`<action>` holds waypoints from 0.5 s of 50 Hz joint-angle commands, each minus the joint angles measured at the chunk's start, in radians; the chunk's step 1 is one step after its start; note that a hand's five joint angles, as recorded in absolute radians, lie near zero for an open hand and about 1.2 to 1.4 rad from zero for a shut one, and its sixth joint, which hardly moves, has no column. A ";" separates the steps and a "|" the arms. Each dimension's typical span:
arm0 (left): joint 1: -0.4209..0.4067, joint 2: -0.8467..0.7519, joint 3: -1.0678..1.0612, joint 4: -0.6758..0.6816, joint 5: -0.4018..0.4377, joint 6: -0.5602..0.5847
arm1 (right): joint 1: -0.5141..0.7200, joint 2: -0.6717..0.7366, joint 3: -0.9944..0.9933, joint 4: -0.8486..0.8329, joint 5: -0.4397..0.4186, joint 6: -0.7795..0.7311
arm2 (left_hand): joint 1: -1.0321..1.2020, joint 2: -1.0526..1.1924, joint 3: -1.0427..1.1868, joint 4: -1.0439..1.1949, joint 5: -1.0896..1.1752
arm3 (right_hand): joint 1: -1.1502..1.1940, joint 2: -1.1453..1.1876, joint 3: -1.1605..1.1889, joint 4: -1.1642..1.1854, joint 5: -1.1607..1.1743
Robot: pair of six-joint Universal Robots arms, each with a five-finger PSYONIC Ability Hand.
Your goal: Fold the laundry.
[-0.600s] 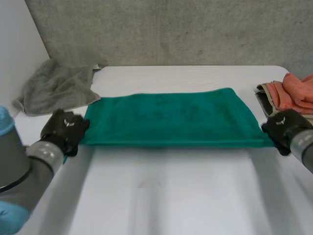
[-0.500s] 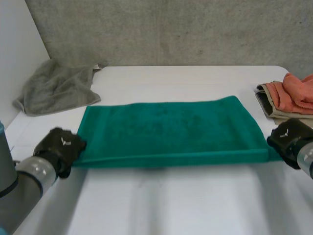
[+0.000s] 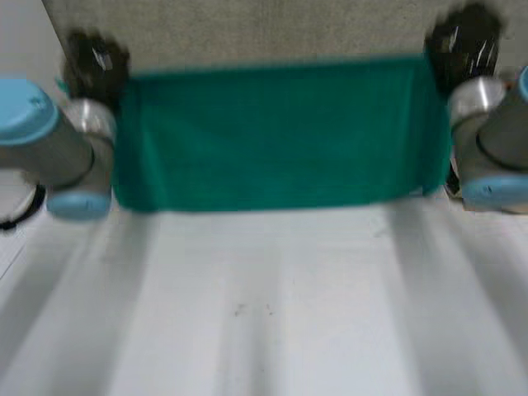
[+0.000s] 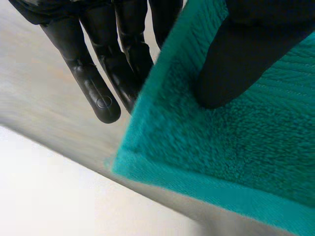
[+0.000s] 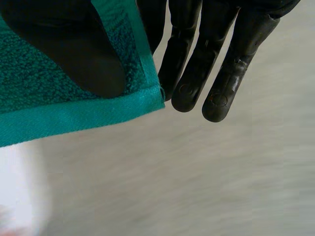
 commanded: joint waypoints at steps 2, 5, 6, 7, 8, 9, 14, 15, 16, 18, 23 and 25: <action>0.013 0.029 0.086 0.402 0.055 -0.097 | 0.000 -0.016 -0.034 -0.440 -0.114 0.038 | 0.226 0.196 0.202 0.195 0.254 | 0.400 0.217 0.214 0.205 0.231; 0.015 0.046 0.056 0.369 0.054 -0.136 | 0.002 -0.016 -0.015 -0.427 -0.111 0.063 | 0.226 0.196 0.202 0.195 0.254 | 0.400 0.217 0.214 0.205 0.231; 0.015 0.054 0.021 0.329 0.057 -0.152 | 0.002 -0.016 -0.006 -0.423 -0.109 0.069 | 0.226 0.196 0.202 0.195 0.254 | 0.400 0.217 0.214 0.205 0.231; 0.015 0.056 0.001 0.309 0.057 -0.159 | 0.002 -0.017 0.024 -0.406 -0.106 0.080 | 0.226 0.196 0.202 0.195 0.254 | 0.400 0.217 0.214 0.205 0.231; 0.016 0.057 -0.021 0.291 0.057 -0.166 | 0.002 -0.019 0.044 -0.397 -0.105 0.084 | 0.226 0.196 0.202 0.195 0.254 | 0.400 0.217 0.214 0.205 0.231; 0.016 0.057 -0.058 0.263 0.055 -0.176 | 0.000 -0.022 0.061 -0.388 -0.105 0.087 | 0.226 0.196 0.202 0.195 0.254 | 0.400 0.217 0.214 0.205 0.231; 0.010 0.043 -0.202 0.223 0.060 -0.188 | -0.001 -0.027 0.179 -0.348 -0.103 0.115 | 0.226 0.196 0.202 0.195 0.254 | 0.400 0.217 0.214 0.205 0.231; 0.008 0.042 -0.228 0.224 0.061 -0.186 | -0.001 -0.020 0.218 -0.336 -0.101 0.124 | 0.226 0.196 0.202 0.195 0.254 | 0.400 0.217 0.214 0.205 0.231; 0.010 0.039 -0.254 0.226 0.063 -0.186 | -0.003 -0.017 0.238 -0.328 -0.098 0.127 | 0.226 0.196 0.202 0.195 0.254 | 0.400 0.217 0.214 0.205 0.231; 0.012 0.033 -0.322 0.226 0.061 -0.188 | -0.004 -0.008 0.278 -0.314 -0.095 0.135 | 0.226 0.196 0.202 0.195 0.254 | 0.400 0.217 0.214 0.205 0.231; 0.005 -0.009 -0.434 0.217 0.063 -0.177 | -0.007 0.035 0.394 -0.247 -0.095 0.149 | 0.226 0.196 0.202 0.195 0.254 | 0.400 0.217 0.214 0.205 0.231; 0.001 -0.015 -0.496 0.217 0.064 -0.165 | -0.010 0.035 0.426 -0.217 -0.095 0.147 | 0.226 0.196 0.202 0.195 0.254 | 0.400 0.217 0.214 0.205 0.231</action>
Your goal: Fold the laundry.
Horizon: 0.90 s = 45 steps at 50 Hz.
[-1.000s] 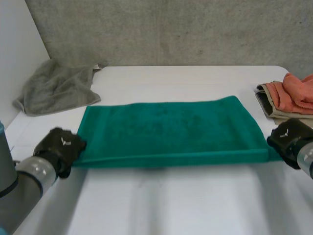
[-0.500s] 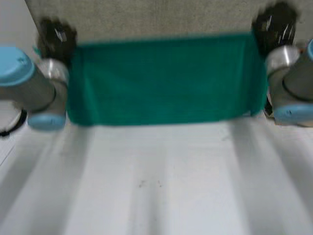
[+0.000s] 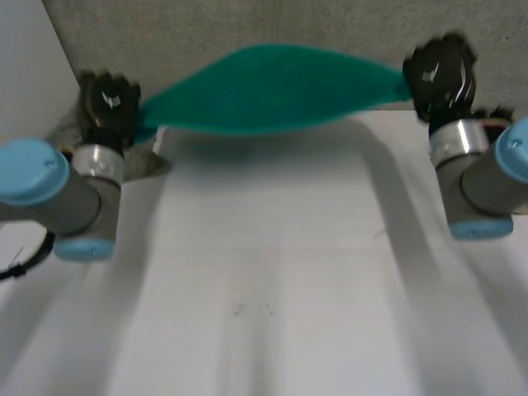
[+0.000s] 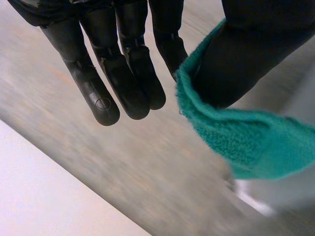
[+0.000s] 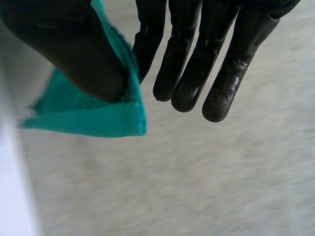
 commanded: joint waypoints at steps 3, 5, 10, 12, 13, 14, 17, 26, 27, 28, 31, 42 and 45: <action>-0.011 -0.030 -0.236 -0.006 0.003 0.045 | -0.009 0.018 0.212 0.167 0.002 0.002 | 0.226 0.195 0.201 0.195 0.254 | 0.400 0.217 0.210 0.205 0.223; -0.013 0.012 -0.302 -0.012 0.003 0.085 | -0.007 -0.009 0.266 0.247 0.002 0.004 | 0.226 0.195 0.201 0.195 0.254 | 0.400 0.217 0.210 0.205 0.223; -0.010 0.176 -0.448 -0.099 0.000 0.193 | -0.021 -0.153 0.363 0.500 0.005 -0.007 | 0.226 0.195 0.201 0.195 0.254 | 0.400 0.217 0.210 0.205 0.223; -0.010 0.257 -0.511 -0.203 -0.003 0.243 | -0.039 -0.212 0.390 0.610 0.008 -0.013 | 0.226 0.195 0.201 0.195 0.254 | 0.400 0.217 0.210 0.205 0.223; -0.010 0.288 -0.529 -0.249 -0.005 0.260 | -0.065 -0.267 0.416 0.728 0.011 -0.025 | 0.226 0.195 0.201 0.195 0.254 | 0.400 0.217 0.210 0.205 0.223; -0.008 0.323 -0.551 -0.313 -0.006 0.277 | -0.084 -0.304 0.435 0.812 0.014 -0.037 | 0.226 0.195 0.201 0.195 0.254 | 0.400 0.217 0.210 0.205 0.223; 0.000 0.415 -0.598 -0.543 -0.008 0.308 | -0.127 -0.396 0.478 1.005 0.014 -0.070 | 0.226 0.195 0.201 0.195 0.254 | 0.400 0.217 0.210 0.205 0.223; -0.013 0.480 -0.593 -0.790 -0.005 0.300 | -0.171 -0.454 0.504 1.054 0.017 -0.189 | 0.226 0.195 0.201 0.195 0.254 | 0.400 0.217 0.210 0.205 0.223; -0.013 0.475 -0.583 -0.762 -0.005 0.300 | -0.170 -0.450 0.499 1.036 0.017 -0.189 | 0.226 0.195 0.201 0.195 0.254 | 0.400 0.217 0.210 0.205 0.223; -0.014 0.470 -0.571 -0.730 -0.005 0.299 | -0.162 -0.437 0.492 0.983 0.020 -0.189 | 0.226 0.195 0.201 0.195 0.254 | 0.400 0.217 0.210 0.205 0.223; -0.019 0.418 -0.520 -0.586 -0.006 0.299 | -0.138 -0.373 0.460 0.858 0.026 -0.186 | 0.226 0.195 0.201 0.195 0.254 | 0.400 0.217 0.210 0.205 0.223; -0.043 0.072 -0.232 -0.175 -0.016 0.305 | -0.026 -0.033 0.193 0.435 0.144 -0.163 | 0.226 0.195 0.201 0.195 0.254 | 0.400 0.217 0.210 0.205 0.223; -0.048 -0.032 -0.137 -0.135 -0.016 0.311 | -0.024 0.038 0.121 0.381 0.137 -0.159 | 0.226 0.195 0.201 0.195 0.254 | 0.400 0.217 0.210 0.205 0.223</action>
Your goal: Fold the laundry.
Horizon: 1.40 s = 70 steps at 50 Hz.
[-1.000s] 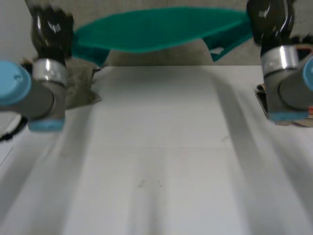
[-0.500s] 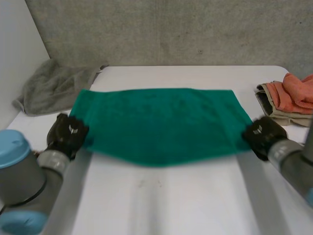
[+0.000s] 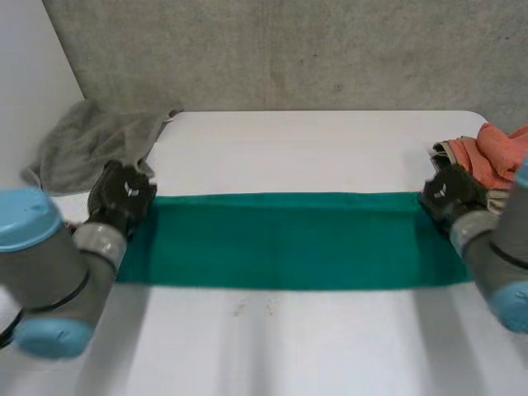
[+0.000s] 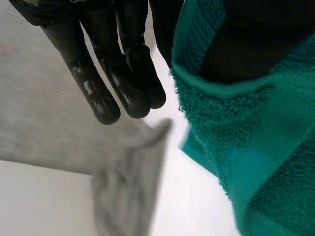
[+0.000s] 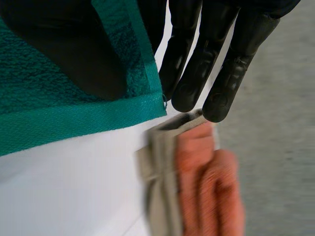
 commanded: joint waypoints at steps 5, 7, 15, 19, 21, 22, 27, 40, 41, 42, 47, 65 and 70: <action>-0.011 -0.371 0.355 0.141 -0.034 0.014 | 0.025 0.337 -0.327 -0.269 0.008 -0.005 | 0.226 0.195 0.201 0.195 0.254 | 0.400 0.217 0.210 0.205 0.223; -0.011 -0.428 0.425 0.143 -0.053 0.014 | 0.025 0.371 -0.372 -0.285 0.005 -0.007 | 0.226 0.195 0.201 0.195 0.254 | 0.400 0.217 0.210 0.205 0.223; -0.017 -0.493 0.496 0.155 -0.054 0.006 | 0.029 0.469 -0.450 -0.296 0.007 0.010 | -0.965 -0.996 -0.990 -0.996 -0.937 | -0.822 -1.005 -1.012 -1.017 -0.999; -0.051 -0.474 0.481 0.178 -0.055 0.000 | 0.033 0.425 -0.423 -0.286 0.013 0.044 | -0.995 -1.026 -1.021 -1.027 -0.968 | -0.822 -1.005 -1.012 -1.017 -0.999; -0.068 -0.459 0.460 0.183 -0.055 -0.001 | 0.031 0.388 -0.394 -0.285 0.013 0.071 | -0.995 -1.026 -1.021 -1.027 -0.968 | -0.822 -1.005 -1.012 -1.017 -0.999; -0.071 -0.447 0.447 0.183 -0.055 0.000 | 0.029 0.364 -0.378 -0.283 0.014 0.088 | -0.995 -1.026 -1.021 -1.027 -0.968 | -0.822 -1.005 -1.012 -1.017 -0.999; -0.077 -0.323 0.345 0.183 -0.054 -0.003 | 0.019 0.169 -0.239 -0.209 0.001 0.253 | -0.995 -1.026 -1.021 -1.027 -0.968 | -0.822 -1.005 -1.012 -1.017 -0.999; -0.082 -0.081 0.042 0.181 -0.052 -0.147 | -0.128 -0.035 -0.036 0.165 -0.199 0.526 | -0.995 -1.026 -1.021 -1.027 -0.968 | -0.820 -1.003 -1.010 -1.015 -0.998; -0.083 -0.071 0.026 0.181 -0.049 -0.184 | -0.139 -0.035 -0.028 0.172 -0.208 0.526 | -0.995 -1.026 -1.021 -1.027 -0.968 | -0.809 -0.992 -0.999 -1.004 -0.986; -0.083 -0.068 0.019 0.183 -0.049 -0.199 | -0.148 -0.035 -0.019 0.175 -0.217 0.526 | -0.995 -1.026 -1.021 -1.027 -0.968 | -0.800 -0.983 -0.990 -0.995 -0.977; -0.086 -0.069 0.005 0.181 -0.049 -0.242 | -0.173 -0.008 0.016 0.140 -0.231 0.516 | -0.995 -1.026 -1.021 -1.027 -0.968 | -0.756 -0.939 -0.946 -0.951 -0.933; -0.088 -0.072 -0.002 0.180 -0.051 -0.239 | -0.250 0.115 0.019 -0.038 -0.203 0.434 | -0.995 -1.026 -1.021 -1.027 -0.968 | 0.400 0.217 0.210 0.205 0.223; -0.086 -0.060 -0.016 0.180 -0.050 -0.238 | -0.326 -0.020 0.064 -0.042 -0.205 0.405 | -0.995 -1.026 -1.021 -1.027 -0.968 | 0.400 0.217 0.210 0.205 0.223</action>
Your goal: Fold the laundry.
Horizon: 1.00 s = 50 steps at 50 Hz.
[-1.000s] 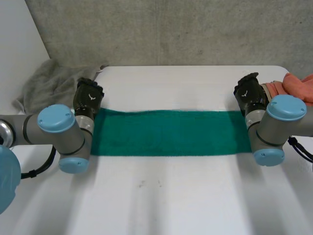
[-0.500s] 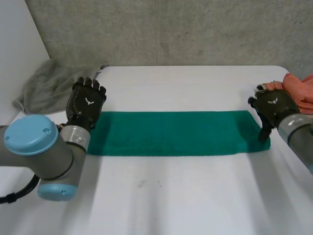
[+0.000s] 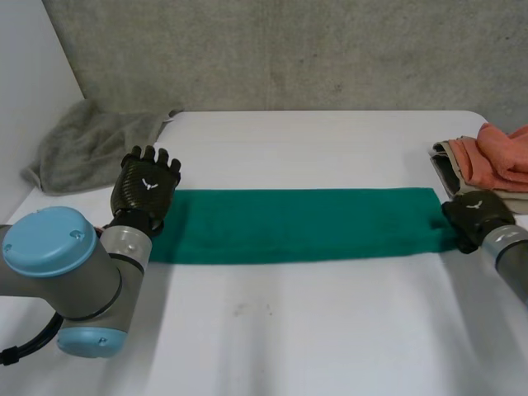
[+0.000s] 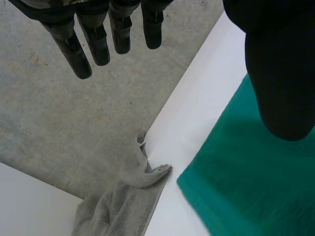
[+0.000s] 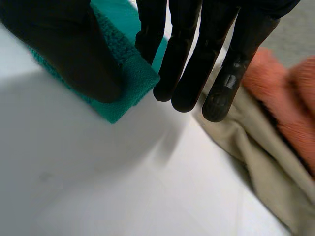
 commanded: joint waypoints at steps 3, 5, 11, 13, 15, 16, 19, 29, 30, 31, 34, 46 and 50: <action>0.000 0.027 -0.019 -0.009 -0.001 0.001 | -0.123 -0.154 0.054 0.000 0.003 -0.084 | -0.023 -0.030 -0.039 -0.029 -0.046 | 0.429 0.217 0.214 0.208 0.251; 0.003 0.033 -0.024 -0.009 -0.001 -0.001 | -0.157 -0.156 0.056 -0.001 0.005 -0.162 | -0.023 -0.030 -0.039 -0.029 -0.046 | 0.429 0.217 0.214 0.208 0.251; 0.020 0.069 -0.049 -0.009 -0.001 -0.005 | -0.213 -0.167 0.053 -0.006 -0.003 -0.334 | -0.023 -0.030 -0.039 -0.029 -0.046 | 0.429 0.217 0.214 0.208 0.251; 0.026 0.079 -0.050 -0.010 -0.001 -0.007 | -0.201 -0.168 0.045 -0.012 -0.006 -0.365 | -0.023 -0.030 -0.039 -0.029 -0.046 | 0.429 0.217 0.214 0.208 0.251; 0.040 0.096 -0.053 -0.010 -0.001 -0.010 | -0.172 -0.173 0.040 -0.020 -0.011 -0.357 | -0.023 -0.030 -0.039 -0.029 -0.046 | 0.429 0.217 0.214 0.208 0.251; 0.046 0.104 -0.055 -0.010 -0.001 -0.010 | -0.116 -0.180 0.030 -0.032 -0.015 -0.343 | -0.023 -0.030 -0.039 -0.029 -0.046 | 0.429 0.217 0.214 0.208 0.251; 0.068 0.135 -0.055 -0.010 -0.001 -0.011 | 0.005 -0.183 -0.003 -0.076 -0.015 -0.297 | -0.023 -0.030 -0.039 -0.029 -0.046 | 0.429 0.217 0.214 0.208 0.251; 0.115 0.207 -0.061 -0.016 -0.004 -0.042 | 0.434 -0.104 -0.150 -0.236 -0.052 -0.244 | -0.023 -0.030 -0.039 -0.029 -0.046 | 0.429 0.217 0.214 0.208 0.251; 0.118 0.211 -0.065 -0.021 -0.004 -0.056 | 0.466 -0.081 -0.170 -0.244 -0.063 -0.244 | -0.023 -0.030 -0.039 -0.029 -0.046 | 0.429 0.217 0.214 0.208 0.251; 0.118 0.213 -0.068 -0.022 -0.002 -0.062 | 0.533 -0.034 -0.215 -0.251 -0.087 -0.244 | -0.023 -0.030 -0.039 -0.029 -0.046 | 0.429 0.217 0.214 0.208 0.251; 0.123 0.214 -0.078 -0.027 -0.001 -0.074 | 0.621 0.036 -0.292 -0.253 -0.116 -0.240 | -0.023 -0.030 -0.039 -0.029 -0.046 | 0.429 0.217 0.214 0.208 0.251; 0.109 0.201 -0.095 -0.027 0.001 -0.076 | 0.819 0.346 -0.474 -0.253 -0.209 -0.231 | -0.023 -0.030 -0.039 -0.029 -0.046 | 0.429 0.217 0.214 0.208 0.251; 0.106 0.198 -0.091 -0.026 0.002 -0.074 | 0.825 0.338 -0.466 -0.248 -0.190 -0.227 | -0.023 -0.030 -0.039 -0.029 -0.046 | -0.638 -0.851 -0.853 -0.859 -0.817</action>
